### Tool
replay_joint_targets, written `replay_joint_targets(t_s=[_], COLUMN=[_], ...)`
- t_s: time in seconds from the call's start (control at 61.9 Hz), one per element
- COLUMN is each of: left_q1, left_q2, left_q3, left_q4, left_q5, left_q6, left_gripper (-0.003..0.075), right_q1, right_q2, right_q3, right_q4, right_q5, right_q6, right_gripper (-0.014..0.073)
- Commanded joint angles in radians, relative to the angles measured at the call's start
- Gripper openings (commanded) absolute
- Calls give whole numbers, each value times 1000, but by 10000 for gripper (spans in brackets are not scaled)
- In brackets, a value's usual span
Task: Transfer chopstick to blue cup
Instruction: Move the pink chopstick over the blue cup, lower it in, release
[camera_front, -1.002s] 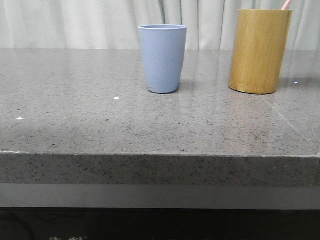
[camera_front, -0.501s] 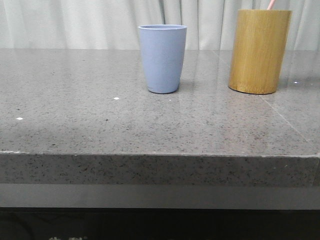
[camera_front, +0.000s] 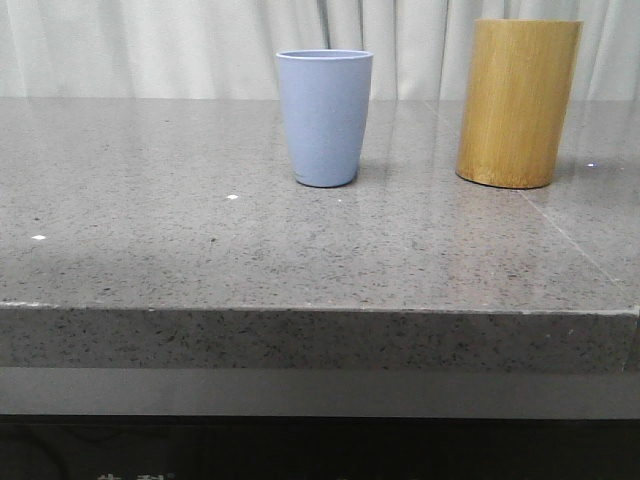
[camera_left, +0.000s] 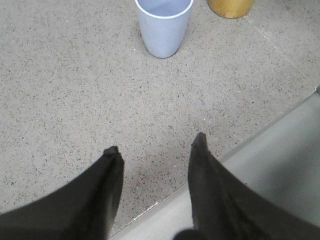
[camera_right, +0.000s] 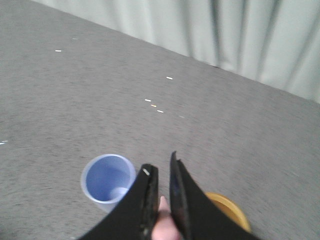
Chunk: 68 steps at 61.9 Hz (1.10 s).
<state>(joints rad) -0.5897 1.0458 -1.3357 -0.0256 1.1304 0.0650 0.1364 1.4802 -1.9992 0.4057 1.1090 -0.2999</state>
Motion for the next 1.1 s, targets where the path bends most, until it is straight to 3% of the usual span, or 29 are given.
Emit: replay_joint_targets(t_s=[0.0,0.259,0.63,0.743,0.969,1.083], left_q1=[-8,-8,-8,-8,-8,-8], left_q2=[-13,-13,-13,-13,-13,-13], left_q3=[-25,-25,-25,-25,-25,-25], left_q4=[-11,-11,-11,-11,-10,-3], left_q5=[-69,-69,-76,-76,-78,-78], left_q6=[-1,-1,-1,-1,-1,-1], left_gripper=[314,314,314,314,314,314], right_q1=[78,224,236,236,236,236], right_q2=[-11,111,273,293,305,279], right_q3=[-27,-27,-27,-27,-28,-32], right_q4=[14,13,19,32,3,-47], right_q5=[-102,-186,-199,-197,-192,-169], right_q6=[-13,-46,-46,-46,-46,-46], right_gripper=[-60,-60,-50,36,412,437])
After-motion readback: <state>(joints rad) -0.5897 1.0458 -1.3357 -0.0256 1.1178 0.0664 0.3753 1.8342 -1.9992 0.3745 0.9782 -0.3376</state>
